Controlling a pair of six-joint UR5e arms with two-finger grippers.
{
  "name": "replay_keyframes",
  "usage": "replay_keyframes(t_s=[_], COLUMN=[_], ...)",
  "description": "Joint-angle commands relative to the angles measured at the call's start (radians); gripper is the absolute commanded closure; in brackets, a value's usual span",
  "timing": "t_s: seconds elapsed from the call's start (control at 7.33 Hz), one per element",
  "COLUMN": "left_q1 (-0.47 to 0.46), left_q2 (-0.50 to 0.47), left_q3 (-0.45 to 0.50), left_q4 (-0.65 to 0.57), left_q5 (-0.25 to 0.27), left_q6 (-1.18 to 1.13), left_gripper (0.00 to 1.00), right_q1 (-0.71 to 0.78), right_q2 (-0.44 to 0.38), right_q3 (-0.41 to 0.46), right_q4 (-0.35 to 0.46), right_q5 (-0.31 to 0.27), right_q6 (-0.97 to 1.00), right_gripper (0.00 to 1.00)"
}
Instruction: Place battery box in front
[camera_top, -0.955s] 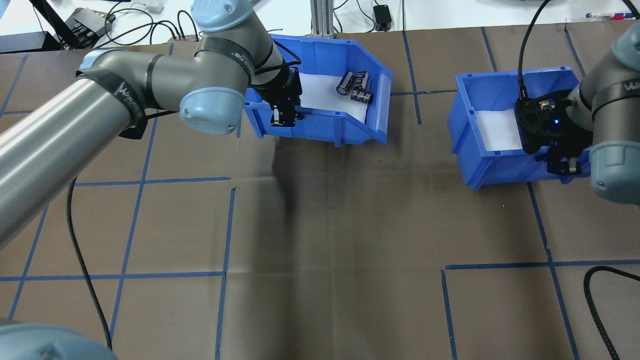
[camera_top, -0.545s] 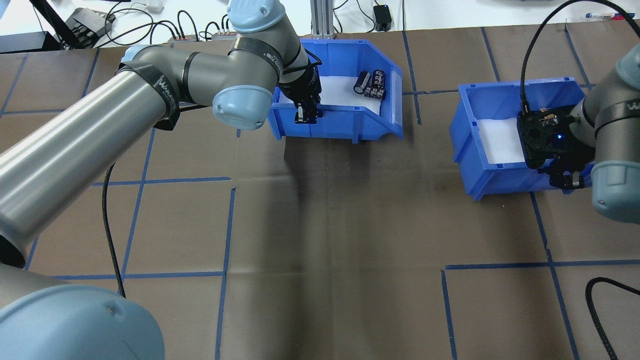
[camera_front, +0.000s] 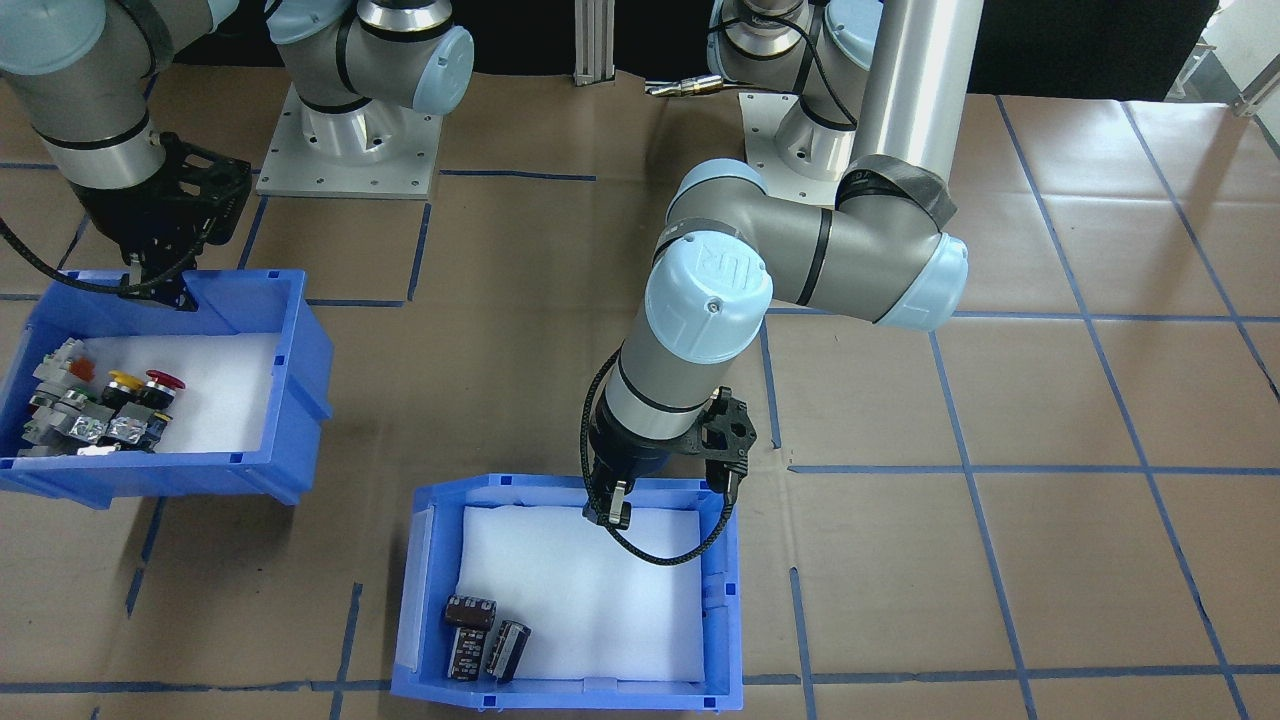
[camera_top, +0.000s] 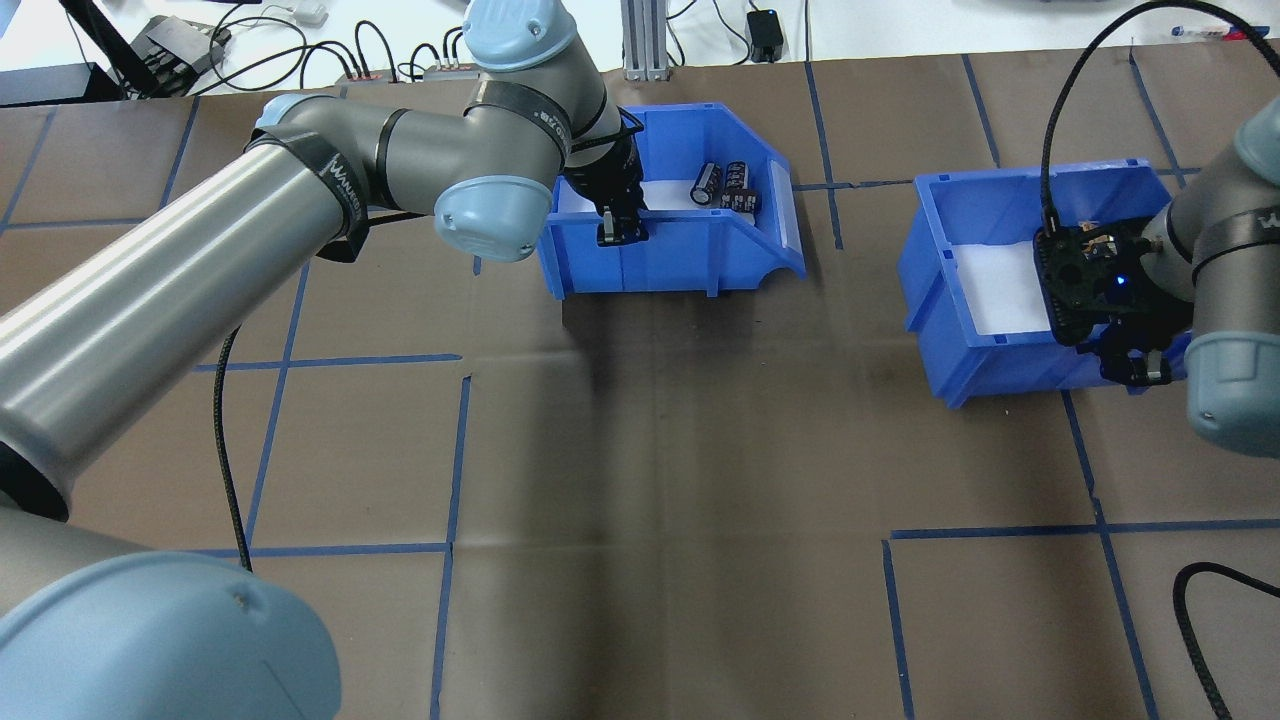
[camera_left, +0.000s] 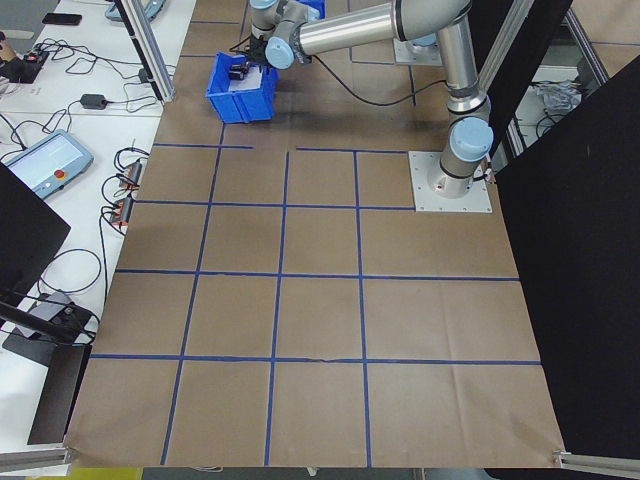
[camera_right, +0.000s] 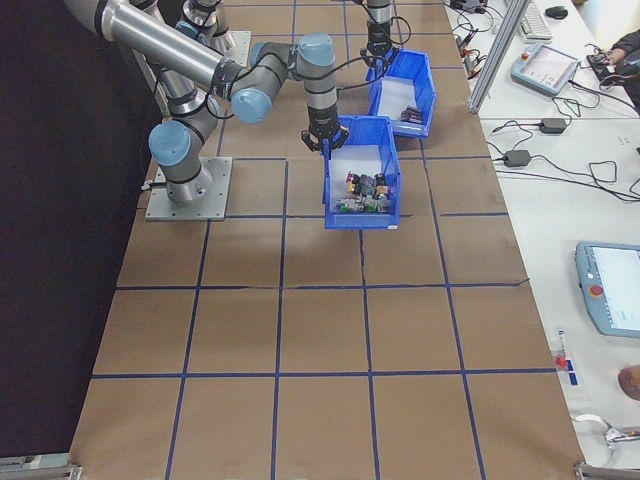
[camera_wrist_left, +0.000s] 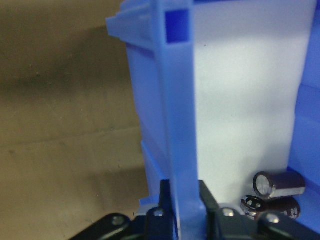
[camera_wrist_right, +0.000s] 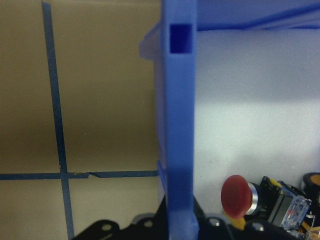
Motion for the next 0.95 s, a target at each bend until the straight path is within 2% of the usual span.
replay_keyframes(t_s=[0.0, 0.14, 0.27, 0.41, 0.55, 0.68, 0.82], left_q1=[-0.006, -0.006, -0.005, 0.014, 0.034, 0.067, 0.116], left_q2=[0.039, 0.079, 0.139, 0.209, 0.248, 0.286, 0.335], left_q3=[-0.021, -0.039, -0.058, -0.076, -0.078, -0.079, -0.082], left_q4=[-0.011, -0.021, -0.043, -0.131, -0.194, -0.252, -0.302], left_q5=[0.005, 0.002, 0.004, 0.019, 0.094, 0.107, 0.132], left_q6=[-0.033, -0.026, 0.003, 0.159, 0.337, 0.518, 0.795], left_gripper=[0.30, 0.20, 0.25, 0.23, 0.11, 0.00, 0.00], right_q1=[0.003, 0.003, 0.012, 0.028, 0.069, 0.135, 0.226], right_q2=[-0.037, -0.066, -0.094, -0.120, -0.149, -0.157, -0.156], right_q3=[0.038, 0.073, 0.106, 0.141, 0.175, 0.189, 0.190], right_q4=[0.001, 0.001, 0.001, 0.002, 0.002, 0.002, 0.005], right_q5=[0.000, -0.002, 0.001, 0.001, 0.001, 0.001, 0.000], right_q6=[0.001, 0.003, 0.017, 0.026, 0.079, 0.165, 0.276], right_gripper=[0.98, 0.98, 0.98, 0.98, 0.98, 0.99, 0.99])
